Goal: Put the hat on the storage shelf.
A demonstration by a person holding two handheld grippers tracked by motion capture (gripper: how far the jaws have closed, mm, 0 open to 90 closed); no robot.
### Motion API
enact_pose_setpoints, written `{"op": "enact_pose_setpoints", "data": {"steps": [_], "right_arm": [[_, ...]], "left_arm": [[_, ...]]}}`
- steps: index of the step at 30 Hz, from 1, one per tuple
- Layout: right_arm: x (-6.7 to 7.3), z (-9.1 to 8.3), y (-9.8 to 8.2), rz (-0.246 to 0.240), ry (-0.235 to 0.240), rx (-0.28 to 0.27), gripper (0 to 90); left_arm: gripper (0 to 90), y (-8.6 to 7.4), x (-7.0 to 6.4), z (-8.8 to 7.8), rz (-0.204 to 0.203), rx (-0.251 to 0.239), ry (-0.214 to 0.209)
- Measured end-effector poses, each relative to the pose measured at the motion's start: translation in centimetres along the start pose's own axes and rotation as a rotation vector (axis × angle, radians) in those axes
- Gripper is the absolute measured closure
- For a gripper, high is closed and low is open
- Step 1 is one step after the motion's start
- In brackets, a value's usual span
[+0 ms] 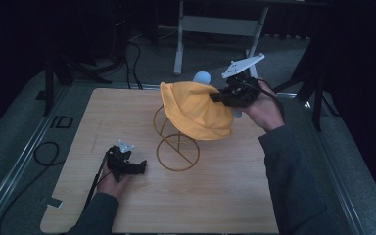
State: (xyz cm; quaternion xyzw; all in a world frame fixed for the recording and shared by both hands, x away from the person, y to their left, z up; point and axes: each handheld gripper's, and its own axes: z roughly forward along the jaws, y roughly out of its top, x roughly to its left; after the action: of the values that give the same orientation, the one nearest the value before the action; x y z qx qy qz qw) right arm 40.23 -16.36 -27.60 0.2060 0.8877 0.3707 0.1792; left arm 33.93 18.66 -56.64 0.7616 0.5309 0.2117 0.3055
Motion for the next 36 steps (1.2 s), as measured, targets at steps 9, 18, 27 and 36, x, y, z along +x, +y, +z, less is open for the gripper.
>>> {"op": "enact_pose_setpoints", "data": {"steps": [9,18,27,36], "right_arm": [[0.8,1.4,1.4,-0.026,0.026,0.023,83.0],[2.1,2.5,3.5,-0.071,0.061,0.038,80.5],[3.4,3.7,5.3,-0.106,0.085,0.041,78.8],[4.4,4.9,6.2,-0.115,0.102,0.041,75.6]], "left_arm": [[0.1,0.0,0.0,0.0,-0.001,-0.002,-0.001],[0.1,0.0,0.0,0.0,0.004,0.004,-0.001],[0.1,0.0,0.0,0.0,0.004,0.004,-0.001],[0.1,0.0,0.0,0.0,0.003,0.004,-0.001]]}}
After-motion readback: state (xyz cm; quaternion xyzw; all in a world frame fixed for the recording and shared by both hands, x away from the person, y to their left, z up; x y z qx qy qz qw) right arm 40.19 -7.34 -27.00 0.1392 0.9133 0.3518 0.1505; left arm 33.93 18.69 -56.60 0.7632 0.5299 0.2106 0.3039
